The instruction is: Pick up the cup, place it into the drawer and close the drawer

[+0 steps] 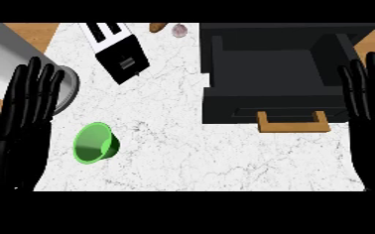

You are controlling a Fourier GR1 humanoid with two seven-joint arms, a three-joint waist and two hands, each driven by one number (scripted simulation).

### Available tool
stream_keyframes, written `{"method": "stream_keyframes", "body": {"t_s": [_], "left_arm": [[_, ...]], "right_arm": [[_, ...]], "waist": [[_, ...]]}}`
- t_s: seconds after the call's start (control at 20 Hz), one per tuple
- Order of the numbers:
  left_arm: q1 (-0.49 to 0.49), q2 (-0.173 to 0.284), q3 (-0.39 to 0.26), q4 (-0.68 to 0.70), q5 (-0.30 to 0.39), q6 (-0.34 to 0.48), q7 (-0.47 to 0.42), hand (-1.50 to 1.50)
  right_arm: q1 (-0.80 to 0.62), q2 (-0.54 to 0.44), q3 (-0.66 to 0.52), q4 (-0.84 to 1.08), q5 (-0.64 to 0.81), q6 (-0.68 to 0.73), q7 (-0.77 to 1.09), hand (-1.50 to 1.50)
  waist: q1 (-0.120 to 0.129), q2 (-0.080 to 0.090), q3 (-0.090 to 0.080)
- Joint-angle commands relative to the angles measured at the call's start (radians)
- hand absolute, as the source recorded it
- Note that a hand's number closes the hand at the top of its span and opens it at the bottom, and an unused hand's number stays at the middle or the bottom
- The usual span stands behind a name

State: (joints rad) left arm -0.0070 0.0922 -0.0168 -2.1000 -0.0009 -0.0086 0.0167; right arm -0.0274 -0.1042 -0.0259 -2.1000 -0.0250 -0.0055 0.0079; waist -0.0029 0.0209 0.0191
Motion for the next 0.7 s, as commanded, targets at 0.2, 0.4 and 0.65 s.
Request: {"method": "stream_keyframes", "body": {"t_s": [0.2,0.4,0.65], "left_arm": [[0.109,0.104,0.121,-0.047,0.214,-0.201,-0.058,-1.5],[0.223,0.011,0.14,0.022,0.374,-0.163,0.034,-1.5],[0.169,0.056,0.238,0.154,0.435,-0.231,-0.007,-1.5]], "right_arm": [[0.001,0.014,0.033,0.039,0.039,0.019,-0.069,-1.5],[0.065,-0.042,0.063,0.013,-0.02,0.107,0.045,-1.5],[-0.063,-0.018,0.049,0.127,-0.024,0.096,0.07,-1.5]], "waist": [[0.011,-0.022,-0.019],[0.016,-0.022,-0.02],[0.007,-0.021,-0.019]]}}
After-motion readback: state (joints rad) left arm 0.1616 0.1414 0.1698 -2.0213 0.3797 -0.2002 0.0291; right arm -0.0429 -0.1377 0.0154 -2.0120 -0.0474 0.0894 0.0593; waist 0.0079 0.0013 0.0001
